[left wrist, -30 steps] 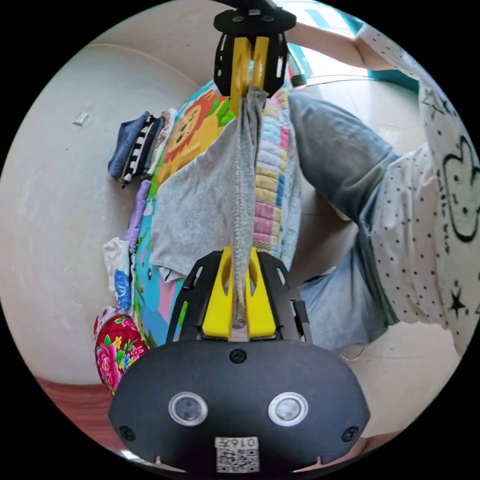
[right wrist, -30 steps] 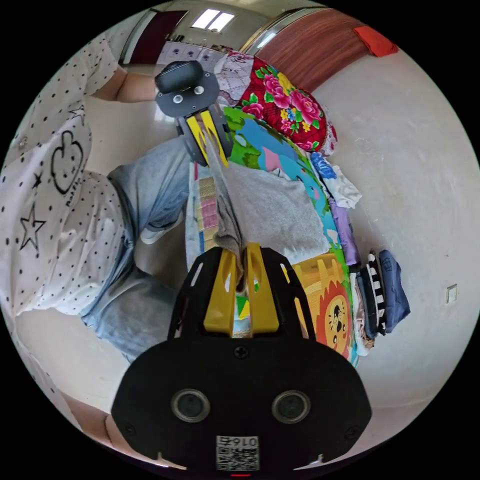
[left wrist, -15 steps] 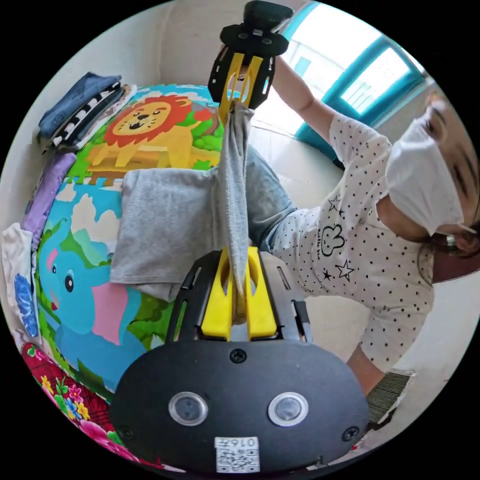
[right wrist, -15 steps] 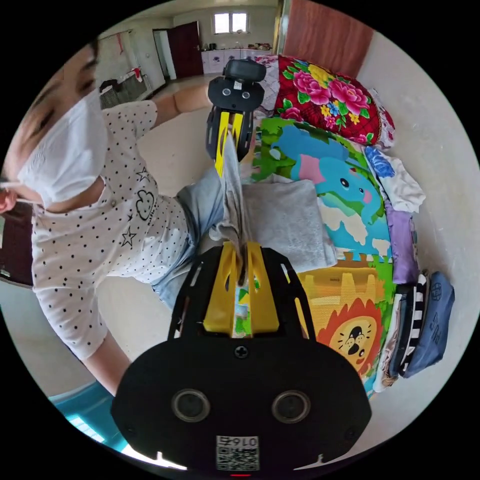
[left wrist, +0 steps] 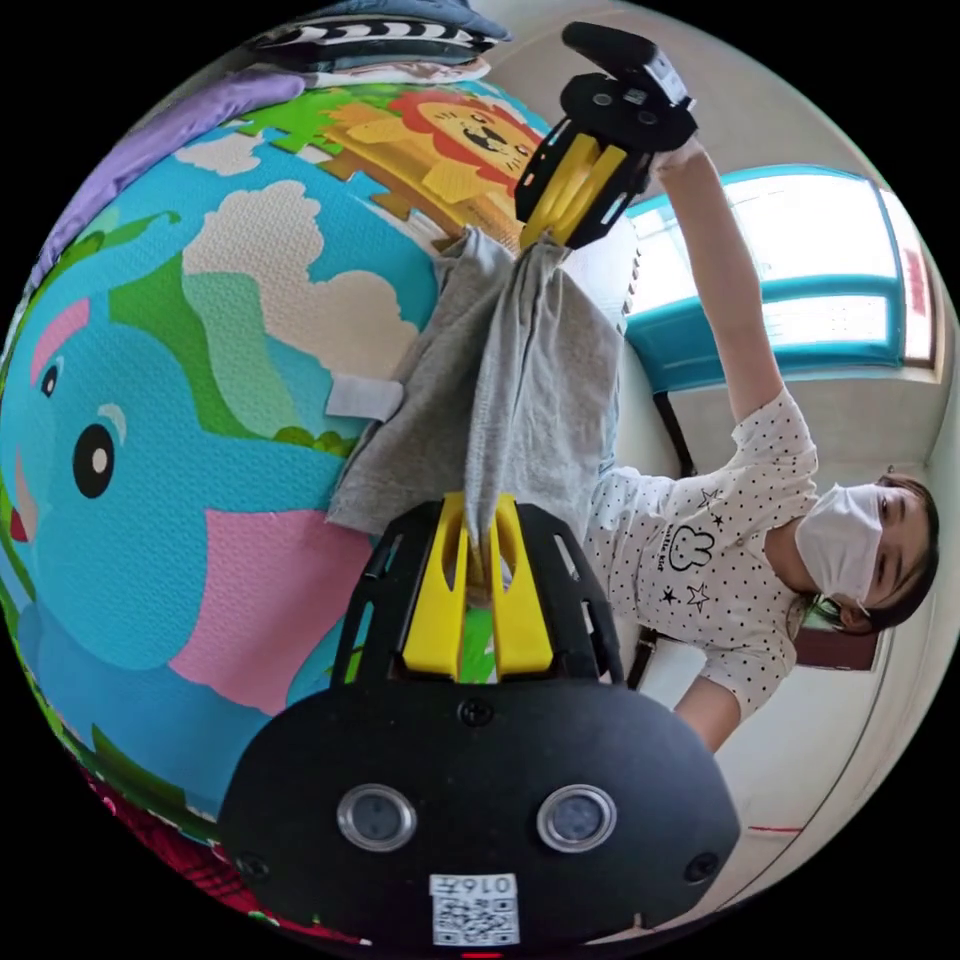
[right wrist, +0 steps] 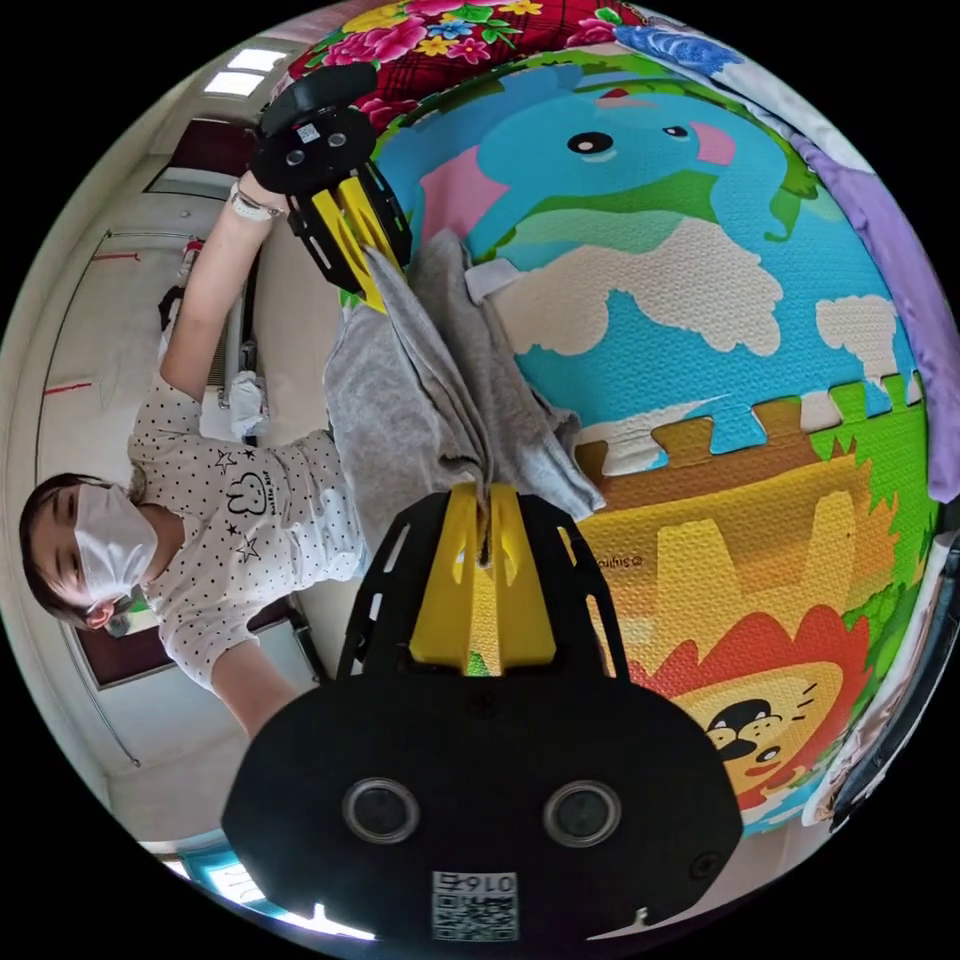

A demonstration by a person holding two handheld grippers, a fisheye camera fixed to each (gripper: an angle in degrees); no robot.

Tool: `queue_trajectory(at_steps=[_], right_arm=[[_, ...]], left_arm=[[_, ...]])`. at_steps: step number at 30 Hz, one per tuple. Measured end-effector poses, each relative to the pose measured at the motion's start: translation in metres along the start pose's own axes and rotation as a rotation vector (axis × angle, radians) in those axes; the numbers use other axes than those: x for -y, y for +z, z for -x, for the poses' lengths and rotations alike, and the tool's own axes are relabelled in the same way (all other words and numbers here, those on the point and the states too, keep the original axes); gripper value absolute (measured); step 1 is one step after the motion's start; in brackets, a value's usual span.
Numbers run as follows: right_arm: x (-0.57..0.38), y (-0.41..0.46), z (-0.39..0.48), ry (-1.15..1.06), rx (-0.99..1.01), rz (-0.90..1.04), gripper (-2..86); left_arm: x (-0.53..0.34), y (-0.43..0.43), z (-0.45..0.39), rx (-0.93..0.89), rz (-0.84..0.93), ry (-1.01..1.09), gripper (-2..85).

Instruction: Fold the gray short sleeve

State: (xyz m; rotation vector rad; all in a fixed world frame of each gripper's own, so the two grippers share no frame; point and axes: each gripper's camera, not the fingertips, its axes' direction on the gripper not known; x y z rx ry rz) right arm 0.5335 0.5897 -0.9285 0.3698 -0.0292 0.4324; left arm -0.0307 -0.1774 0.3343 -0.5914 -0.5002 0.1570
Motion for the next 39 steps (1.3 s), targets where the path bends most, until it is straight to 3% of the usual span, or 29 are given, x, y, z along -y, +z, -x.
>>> queue_trajectory(at_steps=[8,10,12,15,20,23,26,29,32,36,39], right_arm=[[-0.010,0.021,-0.017,0.124,-0.090,0.030,4.0],[-0.023,0.028,-0.020,0.174,-0.090,0.040,6.1],[-0.047,0.029,-0.020,0.222,-0.107,0.012,7.1],[-0.110,0.013,-0.001,0.305,-0.205,-0.206,6.8],[-0.262,0.042,0.129,0.209,-0.392,-0.910,4.6],[-0.326,0.104,0.209,0.033,-0.340,-1.211,2.3],[-0.352,0.167,0.263,0.106,-0.377,-1.339,0.9],[-0.349,0.221,0.297,0.345,-0.503,-1.341,0.3],[-0.339,0.259,0.322,0.498,-0.658,-1.243,0.1],[-0.328,0.288,0.340,0.520,-0.759,-1.067,-0.2],[-0.335,0.308,0.348,0.541,-0.758,-1.023,-0.3]], left_arm=[[-0.010,-0.034,0.031,0.090,0.013,-0.140,3.3],[-0.033,-0.057,0.044,0.121,-0.100,-0.250,2.7],[-0.090,-0.105,0.055,0.177,-0.380,-0.411,0.2],[-0.176,-0.141,0.027,0.233,-0.730,-0.422,-0.7],[-0.247,-0.086,-0.079,0.293,-0.825,-0.175,-0.9],[-0.275,-0.029,-0.140,0.356,-0.921,-0.163,-1.0],[-0.293,0.017,-0.183,0.383,-1.091,-0.211,-1.0],[-0.297,0.050,-0.203,0.407,-1.159,-0.341,-1.0],[-0.294,0.068,-0.221,0.534,-1.088,-0.427,-1.0],[-0.291,0.086,-0.230,0.713,-0.900,-0.506,-1.0],[-0.302,0.101,-0.242,0.781,-0.924,-0.463,-1.0]])
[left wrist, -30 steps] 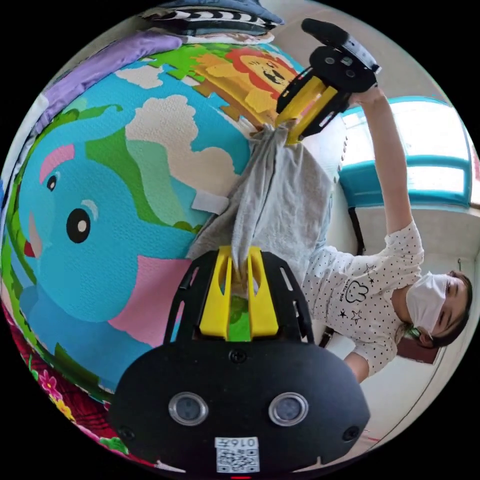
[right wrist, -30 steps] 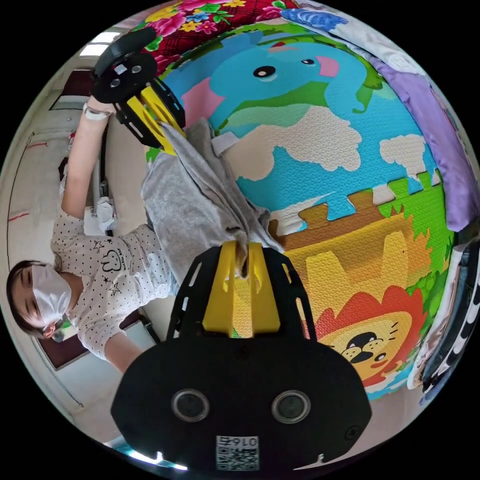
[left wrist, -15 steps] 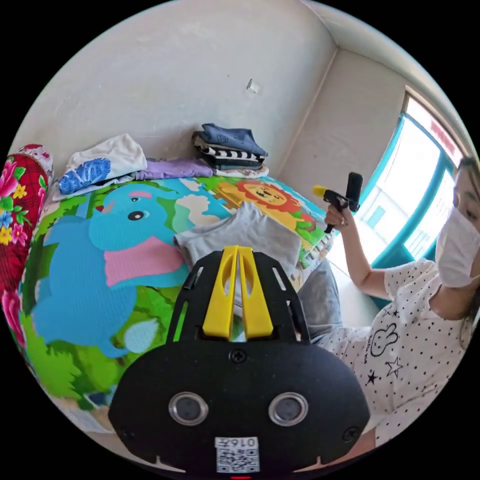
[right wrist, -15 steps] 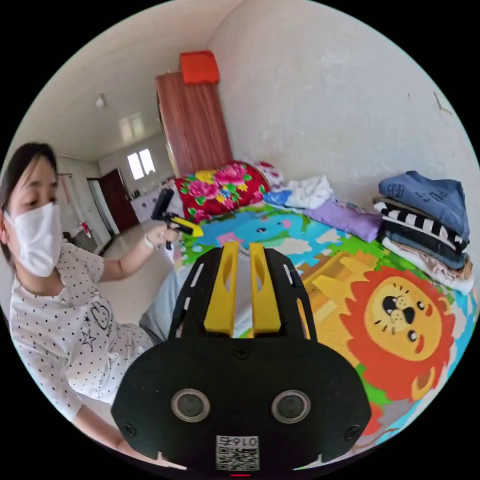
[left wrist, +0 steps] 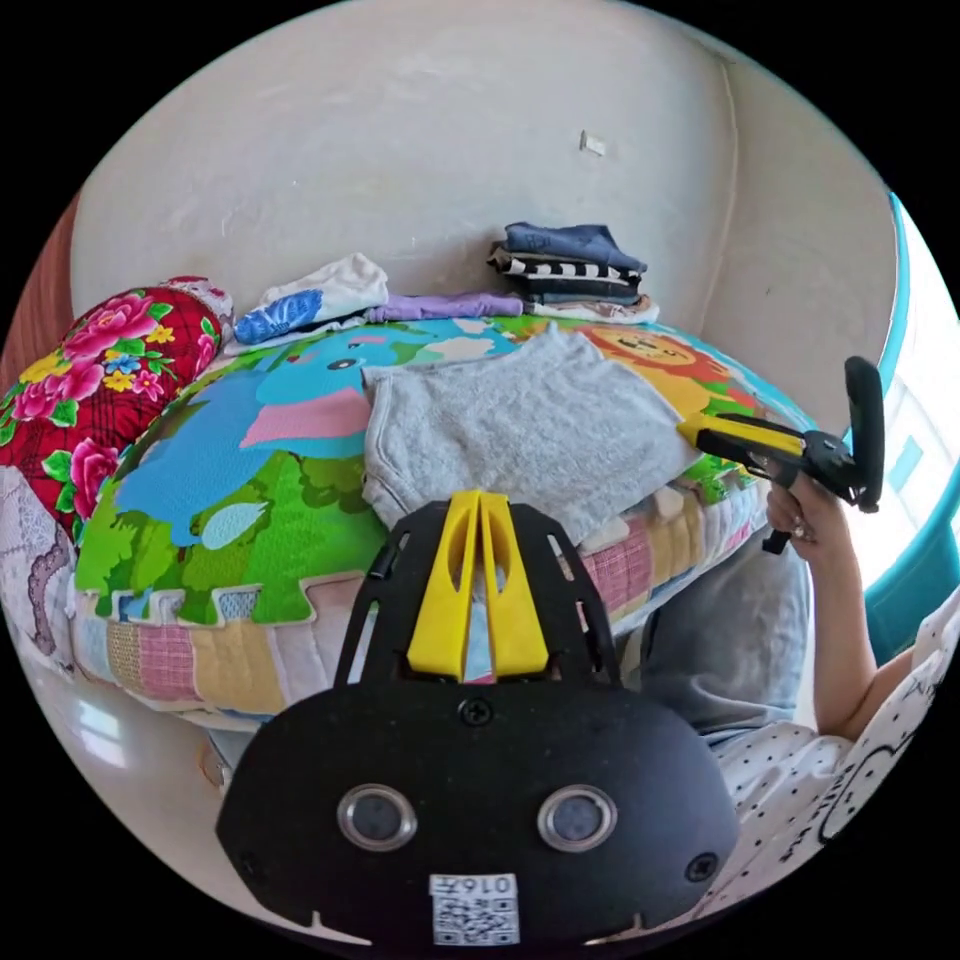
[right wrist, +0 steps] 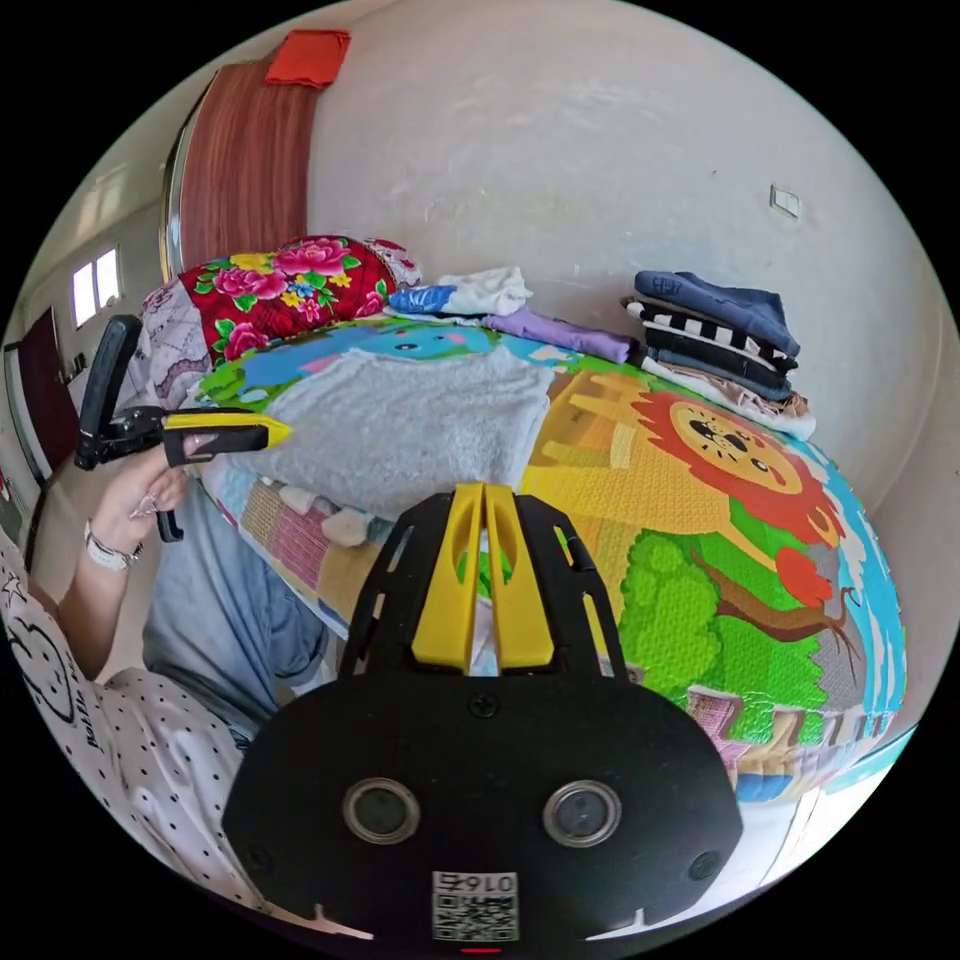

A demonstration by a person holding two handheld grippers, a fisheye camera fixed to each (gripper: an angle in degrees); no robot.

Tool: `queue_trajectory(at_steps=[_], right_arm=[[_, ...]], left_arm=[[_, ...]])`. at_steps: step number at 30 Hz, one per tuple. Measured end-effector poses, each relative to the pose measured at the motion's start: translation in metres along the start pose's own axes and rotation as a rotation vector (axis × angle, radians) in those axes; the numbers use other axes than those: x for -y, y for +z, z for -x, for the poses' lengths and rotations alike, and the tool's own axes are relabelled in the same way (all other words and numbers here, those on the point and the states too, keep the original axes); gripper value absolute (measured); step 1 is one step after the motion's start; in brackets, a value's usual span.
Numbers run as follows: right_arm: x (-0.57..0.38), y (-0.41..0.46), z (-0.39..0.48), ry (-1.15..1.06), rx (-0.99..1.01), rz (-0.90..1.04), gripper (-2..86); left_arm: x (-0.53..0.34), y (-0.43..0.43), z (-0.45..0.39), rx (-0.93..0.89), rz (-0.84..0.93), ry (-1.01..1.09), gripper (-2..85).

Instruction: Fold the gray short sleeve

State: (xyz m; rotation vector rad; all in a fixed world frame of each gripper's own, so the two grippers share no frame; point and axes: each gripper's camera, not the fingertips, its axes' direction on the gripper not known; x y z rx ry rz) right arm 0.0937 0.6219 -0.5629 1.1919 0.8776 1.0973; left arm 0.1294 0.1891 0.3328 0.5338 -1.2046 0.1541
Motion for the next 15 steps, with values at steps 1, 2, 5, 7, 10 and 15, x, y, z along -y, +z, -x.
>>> queue_trajectory(at_steps=[1,2,5,7,10,15], right_arm=[[-0.009,-0.006,-0.001,0.011,0.016,-0.014,-0.3],[-0.016,-0.013,-0.002,0.018,0.030,-0.018,-0.2],[-0.031,-0.035,-0.003,0.014,0.042,-0.012,0.0],[-0.041,-0.051,-0.005,0.034,0.025,-0.012,0.3],[-0.061,-0.081,-0.005,0.065,-0.018,-0.077,1.8],[-0.072,-0.091,0.005,0.042,0.116,-0.021,9.1]], left_arm=[[-0.003,-0.003,-0.001,0.000,-0.004,0.006,-1.0],[-0.006,-0.010,-0.001,-0.005,-0.009,0.003,-1.0],[-0.015,-0.032,0.009,-0.031,-0.007,-0.058,-1.0],[-0.023,-0.052,0.015,-0.072,-0.049,-0.088,-1.0],[-0.034,-0.080,0.015,-0.152,-0.141,-0.082,-1.0],[-0.040,-0.078,-0.007,-0.204,-0.055,-0.022,-1.0]])
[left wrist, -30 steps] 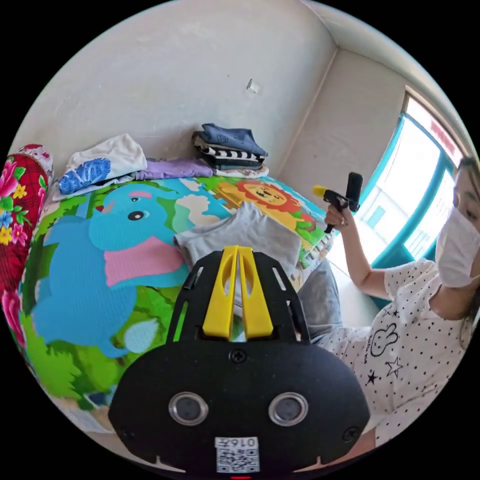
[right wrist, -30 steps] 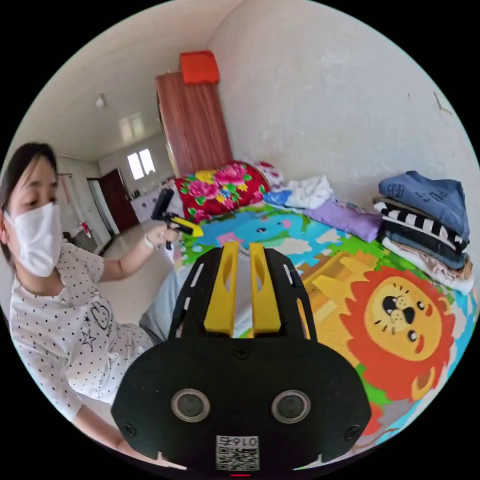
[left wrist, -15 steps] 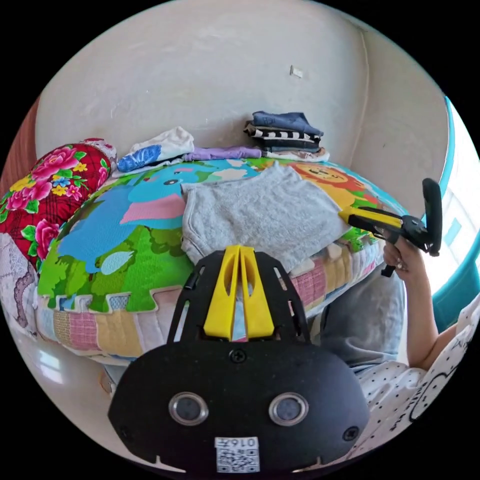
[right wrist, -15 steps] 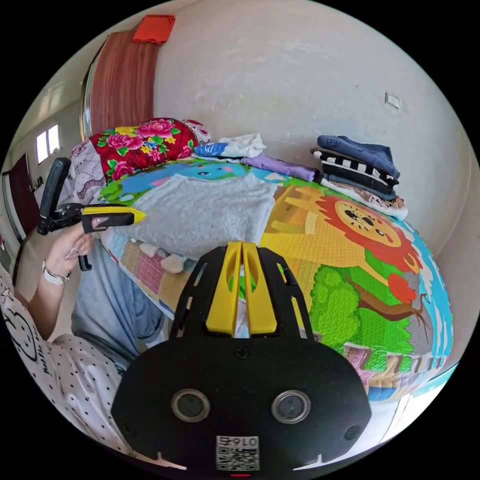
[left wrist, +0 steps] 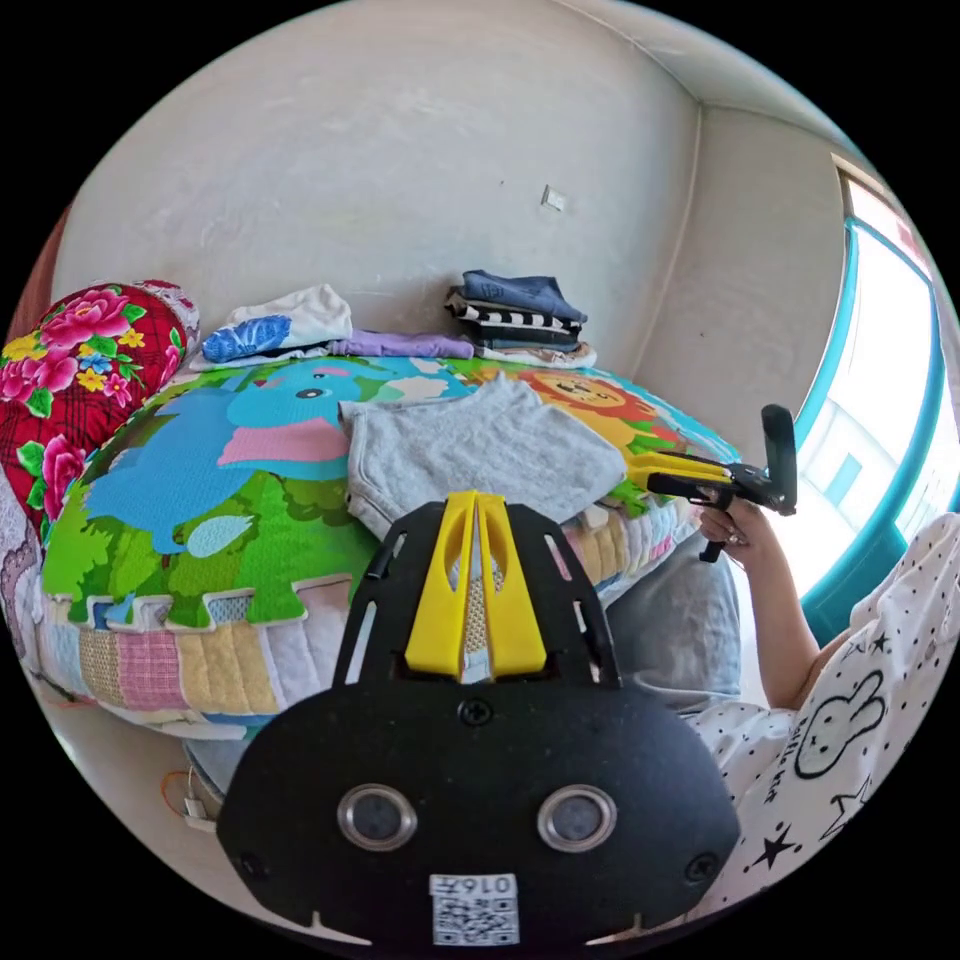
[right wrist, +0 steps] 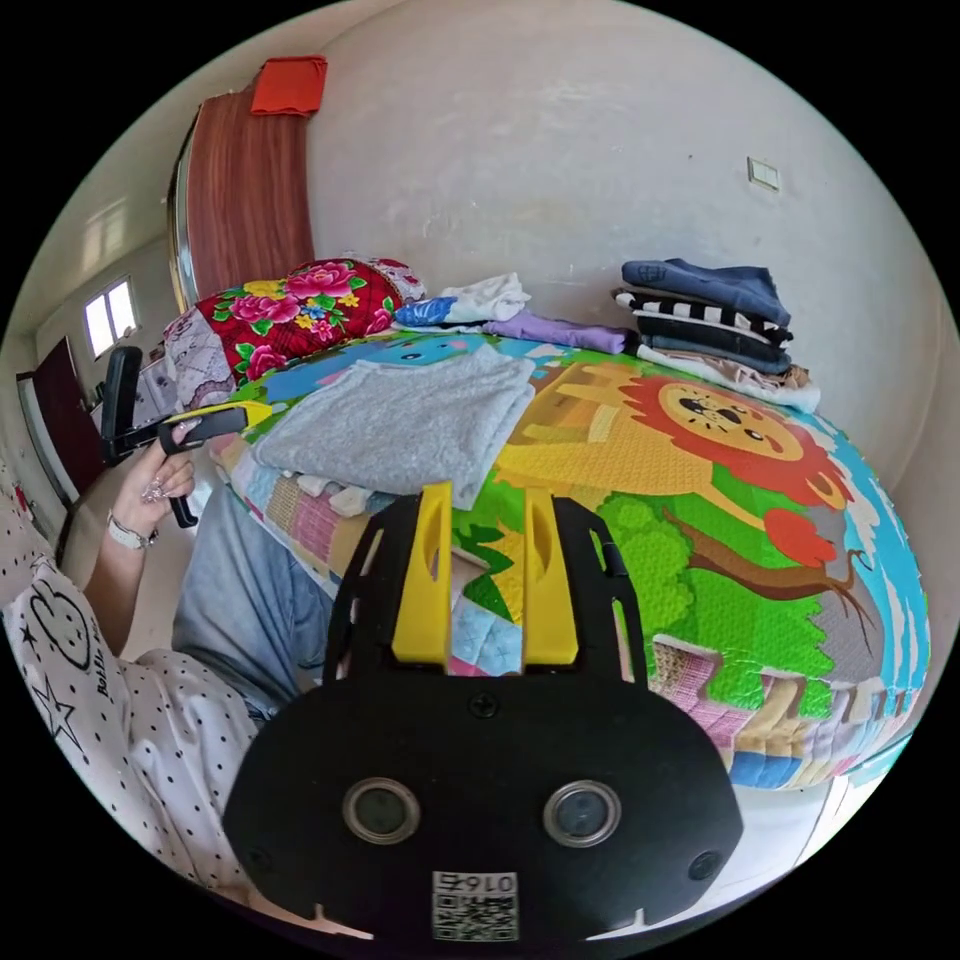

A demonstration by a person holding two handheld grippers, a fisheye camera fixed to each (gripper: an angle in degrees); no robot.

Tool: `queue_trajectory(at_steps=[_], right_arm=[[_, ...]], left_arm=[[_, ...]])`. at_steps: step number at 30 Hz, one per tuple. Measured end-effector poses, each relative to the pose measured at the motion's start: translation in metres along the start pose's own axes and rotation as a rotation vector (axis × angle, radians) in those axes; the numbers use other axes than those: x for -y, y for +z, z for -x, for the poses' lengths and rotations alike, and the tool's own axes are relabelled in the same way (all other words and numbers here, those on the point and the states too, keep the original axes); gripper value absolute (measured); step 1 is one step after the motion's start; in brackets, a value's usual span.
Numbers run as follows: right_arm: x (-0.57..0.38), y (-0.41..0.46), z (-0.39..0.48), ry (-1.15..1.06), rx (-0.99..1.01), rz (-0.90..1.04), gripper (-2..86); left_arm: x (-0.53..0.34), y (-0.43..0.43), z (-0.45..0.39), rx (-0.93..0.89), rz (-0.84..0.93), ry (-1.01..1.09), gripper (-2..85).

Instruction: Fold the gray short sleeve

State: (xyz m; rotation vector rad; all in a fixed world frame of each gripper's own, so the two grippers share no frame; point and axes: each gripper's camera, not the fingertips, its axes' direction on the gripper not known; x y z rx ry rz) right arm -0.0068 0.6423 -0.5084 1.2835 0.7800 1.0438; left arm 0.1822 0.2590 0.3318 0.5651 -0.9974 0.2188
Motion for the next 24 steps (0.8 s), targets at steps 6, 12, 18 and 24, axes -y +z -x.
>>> queue_trajectory(at_steps=[6,12,18,24], right_arm=[[-0.014,-0.010,0.016,-0.055,0.173,-0.024,10.7],[-0.021,-0.025,0.043,-0.126,0.209,0.028,12.7],[-0.031,-0.047,0.082,-0.235,0.244,0.071,12.3],[-0.055,-0.075,0.106,-0.277,0.235,0.018,9.8]], left_arm=[[-0.012,0.007,-0.016,-0.056,0.055,-0.004,-1.0],[-0.007,0.016,-0.062,-0.183,0.025,0.080,-1.0],[0.007,0.064,-0.139,-0.306,0.124,0.244,-1.0],[-0.014,0.090,-0.156,-0.299,0.170,0.210,-1.0]])
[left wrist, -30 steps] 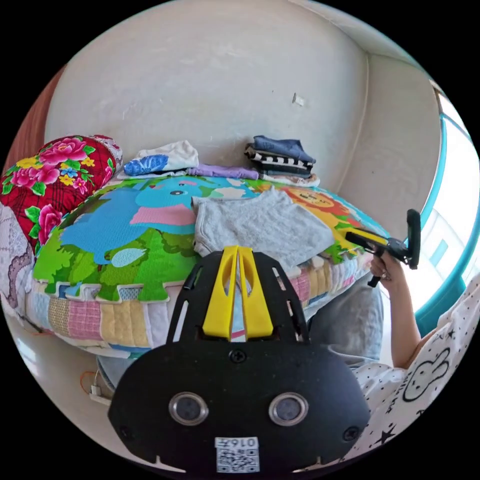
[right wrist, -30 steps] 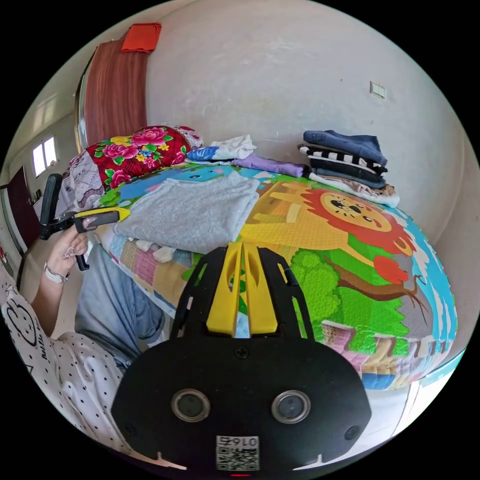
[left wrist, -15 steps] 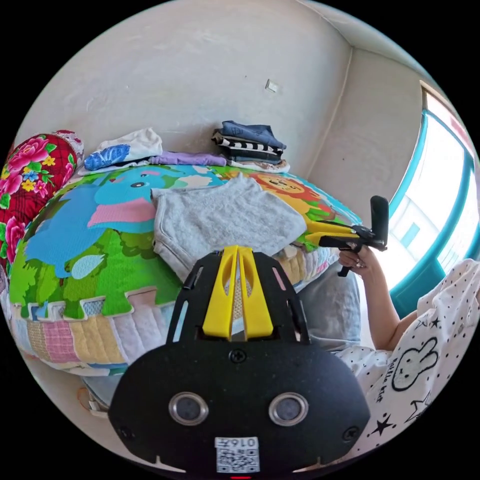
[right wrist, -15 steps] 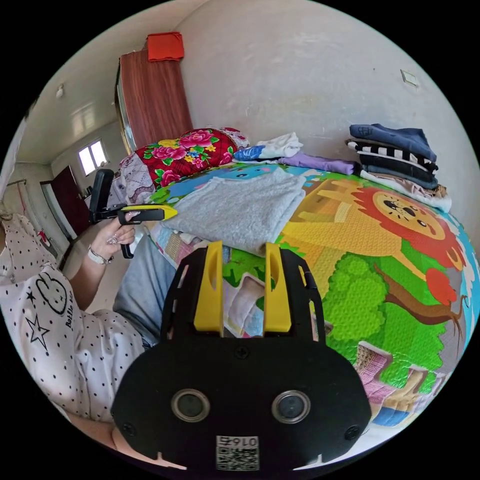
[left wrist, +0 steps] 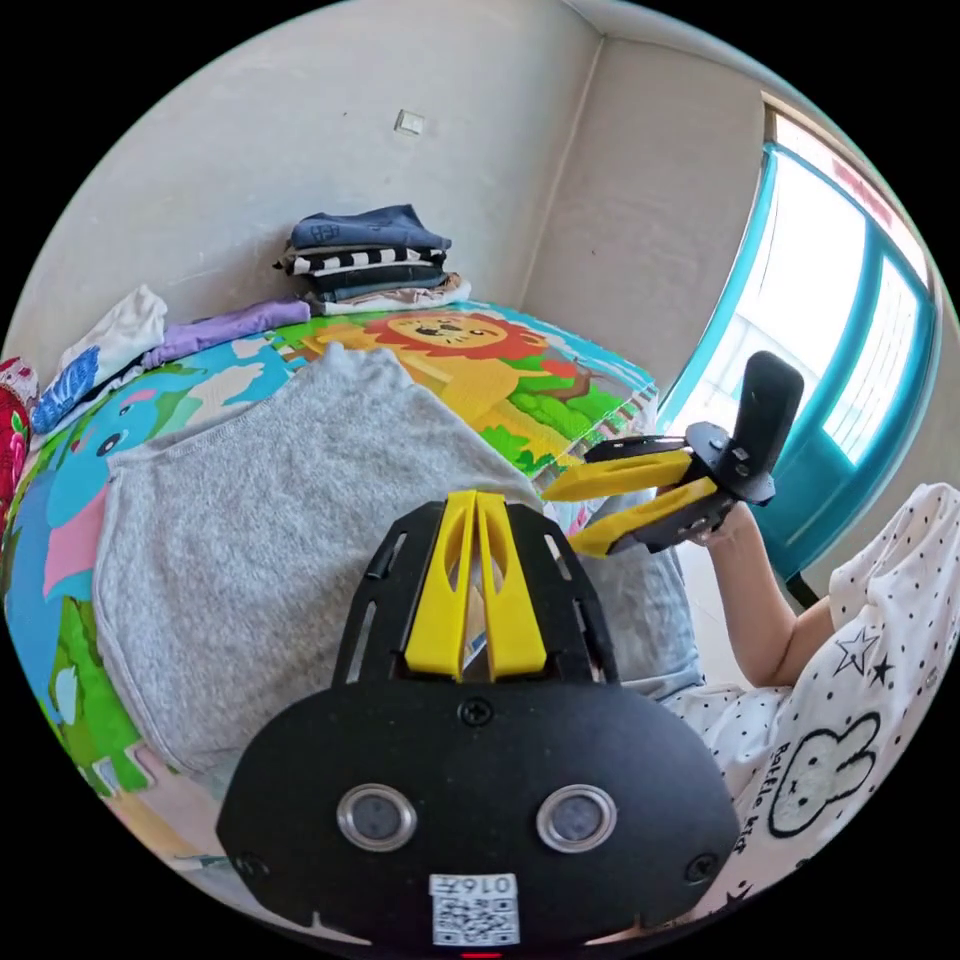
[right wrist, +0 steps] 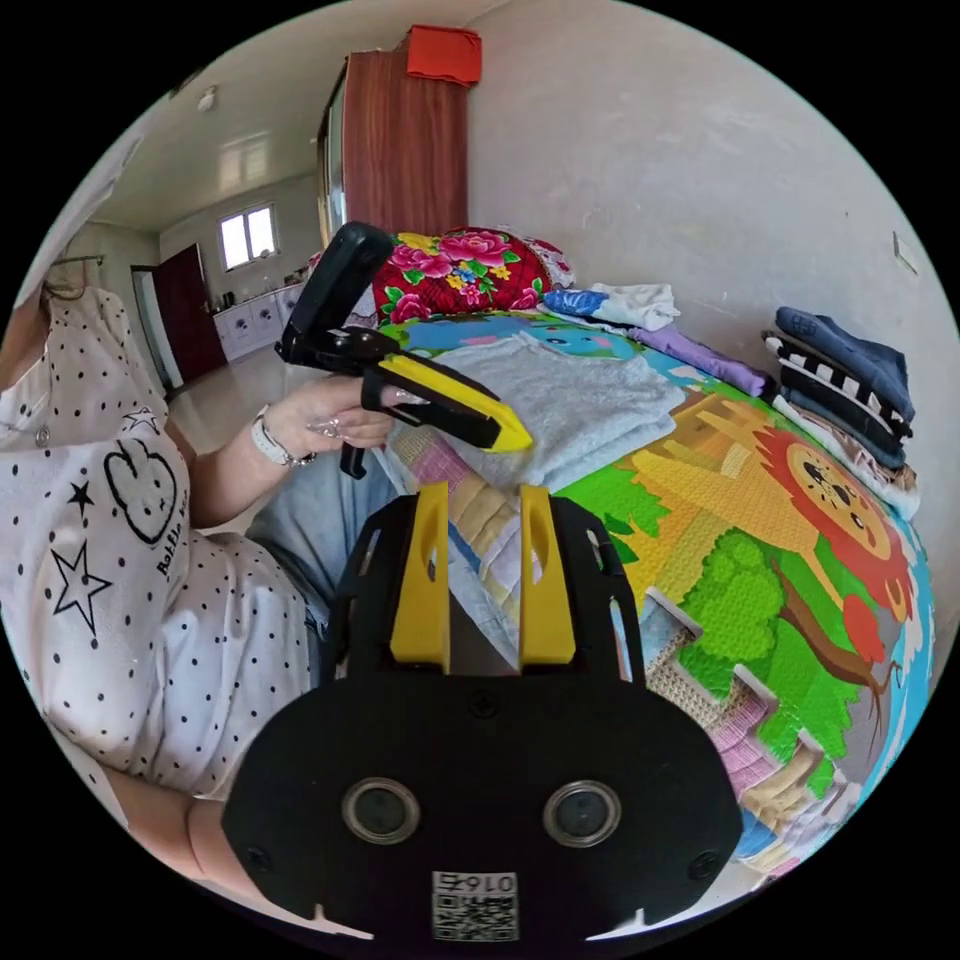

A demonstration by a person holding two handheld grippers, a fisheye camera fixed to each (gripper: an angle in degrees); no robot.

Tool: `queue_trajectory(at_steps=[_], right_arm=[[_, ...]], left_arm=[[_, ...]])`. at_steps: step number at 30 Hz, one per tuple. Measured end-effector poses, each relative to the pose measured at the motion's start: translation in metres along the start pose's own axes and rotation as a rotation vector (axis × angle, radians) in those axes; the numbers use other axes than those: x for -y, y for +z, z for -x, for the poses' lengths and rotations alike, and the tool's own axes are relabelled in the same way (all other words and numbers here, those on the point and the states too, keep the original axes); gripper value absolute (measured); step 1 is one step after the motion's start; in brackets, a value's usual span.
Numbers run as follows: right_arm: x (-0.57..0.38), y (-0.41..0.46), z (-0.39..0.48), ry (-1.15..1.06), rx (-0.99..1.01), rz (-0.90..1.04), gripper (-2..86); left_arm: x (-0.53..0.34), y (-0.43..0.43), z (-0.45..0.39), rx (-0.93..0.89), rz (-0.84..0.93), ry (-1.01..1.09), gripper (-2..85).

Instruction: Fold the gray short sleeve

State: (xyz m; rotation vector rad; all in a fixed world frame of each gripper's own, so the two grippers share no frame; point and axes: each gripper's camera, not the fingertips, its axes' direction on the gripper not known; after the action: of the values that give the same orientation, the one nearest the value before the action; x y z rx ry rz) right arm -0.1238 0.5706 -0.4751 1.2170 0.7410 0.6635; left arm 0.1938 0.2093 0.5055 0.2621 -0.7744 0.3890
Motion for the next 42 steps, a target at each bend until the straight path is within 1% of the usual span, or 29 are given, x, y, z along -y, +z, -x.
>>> queue_trajectory(at_steps=[2,4,7,10,12,14,16,17,19,22,25,28,31,32,34,38,40,42], right_arm=[[-0.009,-0.010,-0.003,0.048,0.009,-0.070,9.0],[-0.010,-0.012,-0.003,0.046,0.047,-0.090,8.8],[-0.004,-0.002,0.004,0.022,0.031,-0.041,8.9],[-0.001,0.007,0.012,0.006,0.028,0.008,9.3],[-0.002,0.005,0.017,0.004,0.022,-0.015,9.1],[-0.005,0.001,0.024,-0.001,0.008,-0.034,8.7],[-0.005,-0.002,0.028,-0.014,0.017,-0.052,8.6],[-0.005,-0.003,0.030,-0.020,0.023,-0.068,8.5],[-0.002,-0.002,0.033,-0.026,0.023,-0.053,8.4],[0.003,0.005,0.039,-0.055,-0.011,0.012,8.4],[0.006,0.004,0.044,-0.088,0.026,-0.010,8.6],[0.006,0.007,0.043,-0.097,0.073,0.020,8.3],[0.000,0.004,0.043,-0.119,0.091,0.021,6.3],[-0.004,0.003,0.044,-0.150,0.100,0.028,3.7],[-0.009,0.002,0.047,-0.210,0.169,0.036,1.6],[-0.012,0.001,0.041,-0.104,0.071,-0.011,0.9],[-0.013,0.001,0.038,-0.072,0.062,-0.042,1.8],[-0.011,0.005,0.038,-0.078,0.065,-0.026,2.7]], left_arm=[[-0.006,0.004,0.004,-0.046,-0.015,-0.039,-1.0],[-0.012,0.006,0.008,-0.089,-0.035,-0.071,-1.0],[-0.018,0.011,0.005,-0.112,-0.052,-0.087,-1.0],[-0.020,0.008,-0.011,-0.094,-0.066,-0.065,-1.0],[-0.018,0.004,-0.029,-0.158,-0.115,0.008,-1.0],[-0.015,0.006,-0.039,-0.178,-0.134,0.045,-1.0],[-0.011,0.017,-0.045,-0.122,-0.104,0.049,-1.0],[-0.010,0.027,-0.045,-0.077,-0.063,0.027,-1.0],[-0.011,0.037,-0.045,-0.076,-0.037,0.008,-1.0],[-0.016,0.038,-0.046,-0.089,-0.075,-0.014,-1.0],[-0.017,0.043,-0.048,-0.058,-0.067,-0.008,-1.0],[-0.016,0.054,-0.049,-0.051,-0.044,-0.012,-1.0],[-0.018,0.065,-0.052,-0.025,-0.029,0.000,-1.0],[-0.018,0.069,-0.054,-0.014,-0.024,0.004,-1.0],[-0.018,0.073,-0.056,-0.004,-0.024,0.008,-1.0],[-0.020,0.078,-0.056,-0.006,-0.030,-0.002,-1.0],[-0.021,0.081,-0.056,-0.006,-0.034,-0.003,-1.0],[-0.021,0.083,-0.057,-0.001,-0.037,0.000,-1.0]])
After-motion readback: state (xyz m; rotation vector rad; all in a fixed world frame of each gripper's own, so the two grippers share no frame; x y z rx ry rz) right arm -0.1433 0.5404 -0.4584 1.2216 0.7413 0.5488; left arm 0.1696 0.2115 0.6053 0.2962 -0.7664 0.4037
